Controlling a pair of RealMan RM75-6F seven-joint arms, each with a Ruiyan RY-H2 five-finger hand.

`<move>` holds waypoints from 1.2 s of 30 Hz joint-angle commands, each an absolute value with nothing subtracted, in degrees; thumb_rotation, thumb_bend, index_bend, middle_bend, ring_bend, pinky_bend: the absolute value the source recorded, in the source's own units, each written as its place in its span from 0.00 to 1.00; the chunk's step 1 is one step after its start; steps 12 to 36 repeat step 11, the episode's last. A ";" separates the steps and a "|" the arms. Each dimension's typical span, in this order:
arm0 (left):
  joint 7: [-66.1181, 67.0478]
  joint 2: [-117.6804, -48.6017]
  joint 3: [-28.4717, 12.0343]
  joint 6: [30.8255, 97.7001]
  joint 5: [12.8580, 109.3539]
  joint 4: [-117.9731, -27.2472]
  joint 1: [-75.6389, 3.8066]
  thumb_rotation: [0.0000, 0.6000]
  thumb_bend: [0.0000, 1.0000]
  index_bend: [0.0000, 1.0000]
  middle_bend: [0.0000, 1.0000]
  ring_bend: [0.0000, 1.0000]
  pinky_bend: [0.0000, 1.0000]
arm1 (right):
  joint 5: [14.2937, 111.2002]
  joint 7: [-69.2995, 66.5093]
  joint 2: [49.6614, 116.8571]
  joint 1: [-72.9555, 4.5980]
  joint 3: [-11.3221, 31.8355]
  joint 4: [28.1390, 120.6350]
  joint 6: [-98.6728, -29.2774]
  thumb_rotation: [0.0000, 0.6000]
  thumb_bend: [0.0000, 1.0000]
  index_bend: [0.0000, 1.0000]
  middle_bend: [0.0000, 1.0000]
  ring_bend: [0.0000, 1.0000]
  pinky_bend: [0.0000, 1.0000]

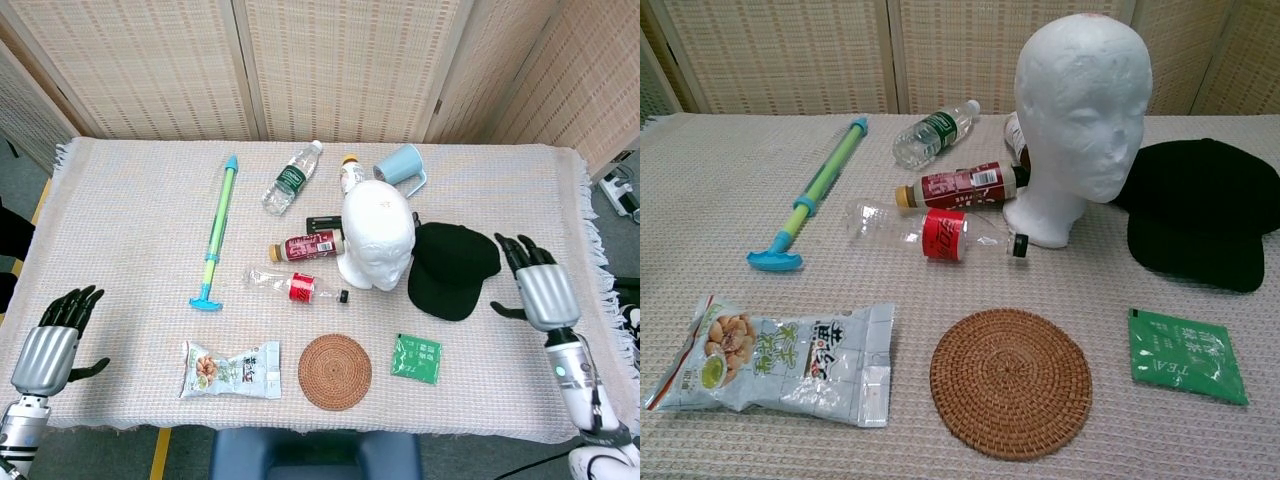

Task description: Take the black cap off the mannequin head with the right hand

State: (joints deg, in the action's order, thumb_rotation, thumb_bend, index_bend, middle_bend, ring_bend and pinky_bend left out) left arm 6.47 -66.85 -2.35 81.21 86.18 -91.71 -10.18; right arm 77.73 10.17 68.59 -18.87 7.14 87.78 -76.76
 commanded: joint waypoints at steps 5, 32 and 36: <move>7.04 -67.58 -3.02 81.95 84.95 -91.57 -9.79 1.00 0.11 0.06 0.09 0.08 0.16 | 80.63 9.87 64.06 -7.58 3.81 95.48 -90.28 1.00 0.17 0.36 0.42 0.33 0.48; 7.59 -68.26 -3.49 82.68 84.50 -91.64 -9.61 1.00 0.11 0.06 0.09 0.08 0.16 | 81.80 8.48 64.05 -4.88 2.47 96.42 -91.78 1.00 0.17 0.34 0.42 0.31 0.48; 7.59 -68.26 -3.49 82.68 84.50 -91.64 -9.61 1.00 0.11 0.06 0.09 0.08 0.16 | 81.80 8.48 64.05 -4.88 2.47 96.42 -91.78 1.00 0.17 0.34 0.42 0.31 0.48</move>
